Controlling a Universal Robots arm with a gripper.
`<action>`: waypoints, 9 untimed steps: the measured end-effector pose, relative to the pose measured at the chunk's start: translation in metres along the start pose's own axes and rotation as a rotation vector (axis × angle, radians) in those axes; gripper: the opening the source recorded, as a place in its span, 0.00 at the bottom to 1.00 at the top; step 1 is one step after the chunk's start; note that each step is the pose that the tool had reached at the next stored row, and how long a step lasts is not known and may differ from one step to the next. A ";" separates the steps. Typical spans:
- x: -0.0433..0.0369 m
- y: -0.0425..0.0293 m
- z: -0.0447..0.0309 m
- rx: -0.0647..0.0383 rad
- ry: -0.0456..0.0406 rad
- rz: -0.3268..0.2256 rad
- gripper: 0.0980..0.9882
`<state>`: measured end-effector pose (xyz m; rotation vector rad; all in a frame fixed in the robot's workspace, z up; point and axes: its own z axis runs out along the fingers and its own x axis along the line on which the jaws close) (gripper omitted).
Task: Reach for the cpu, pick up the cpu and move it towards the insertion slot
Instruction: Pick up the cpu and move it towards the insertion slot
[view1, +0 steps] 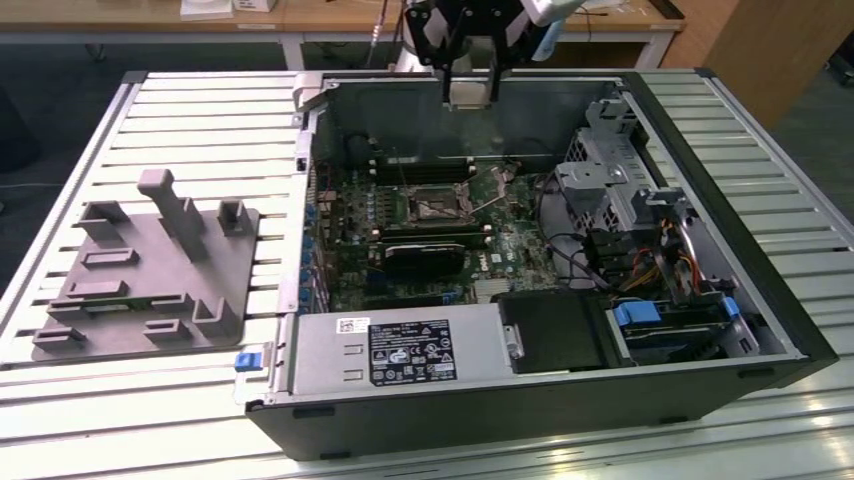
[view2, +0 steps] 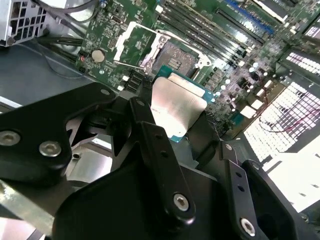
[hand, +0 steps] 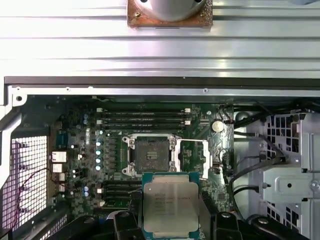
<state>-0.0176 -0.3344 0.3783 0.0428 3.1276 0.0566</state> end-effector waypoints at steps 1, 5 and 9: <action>0.0000 0.0005 0.0009 0.000 -0.0003 0.000 0.49; 0.0003 0.0021 0.0041 0.000 -0.0059 0.000 0.49; 0.0010 0.0078 0.0050 0.000 -0.0119 -0.005 0.49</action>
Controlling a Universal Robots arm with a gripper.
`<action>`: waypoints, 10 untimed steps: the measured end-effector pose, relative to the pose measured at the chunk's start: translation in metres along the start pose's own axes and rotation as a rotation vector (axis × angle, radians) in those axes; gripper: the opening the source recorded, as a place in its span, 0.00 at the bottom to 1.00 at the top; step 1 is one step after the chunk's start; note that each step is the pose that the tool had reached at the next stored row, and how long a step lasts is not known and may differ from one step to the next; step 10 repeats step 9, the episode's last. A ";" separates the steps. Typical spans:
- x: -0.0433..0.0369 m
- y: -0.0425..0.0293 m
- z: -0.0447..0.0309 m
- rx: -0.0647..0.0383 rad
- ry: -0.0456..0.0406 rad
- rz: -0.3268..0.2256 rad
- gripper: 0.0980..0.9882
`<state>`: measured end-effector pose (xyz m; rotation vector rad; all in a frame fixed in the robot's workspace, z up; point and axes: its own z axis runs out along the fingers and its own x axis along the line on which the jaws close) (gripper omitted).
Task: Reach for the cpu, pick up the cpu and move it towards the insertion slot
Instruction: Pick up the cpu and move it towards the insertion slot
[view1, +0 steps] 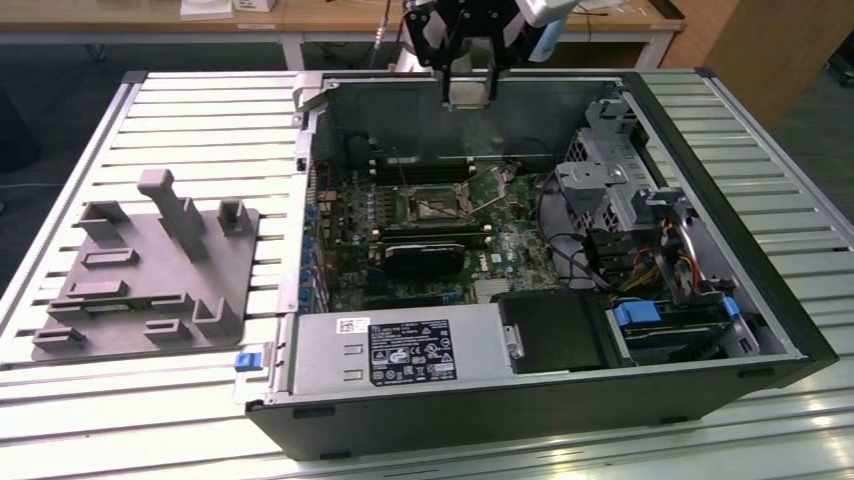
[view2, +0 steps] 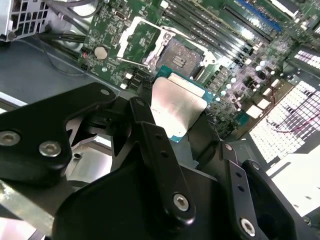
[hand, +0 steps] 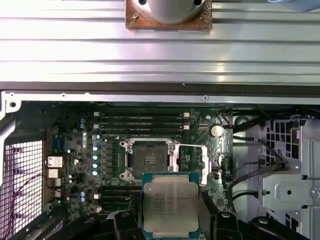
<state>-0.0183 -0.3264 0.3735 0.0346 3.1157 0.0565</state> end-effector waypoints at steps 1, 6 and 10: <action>0.0002 0.0014 0.0001 0.000 -0.0016 -0.001 0.49; 0.0005 0.0025 0.0001 0.000 -0.0026 -0.002 0.49; 0.0005 0.0026 0.0001 0.000 -0.0026 -0.002 0.49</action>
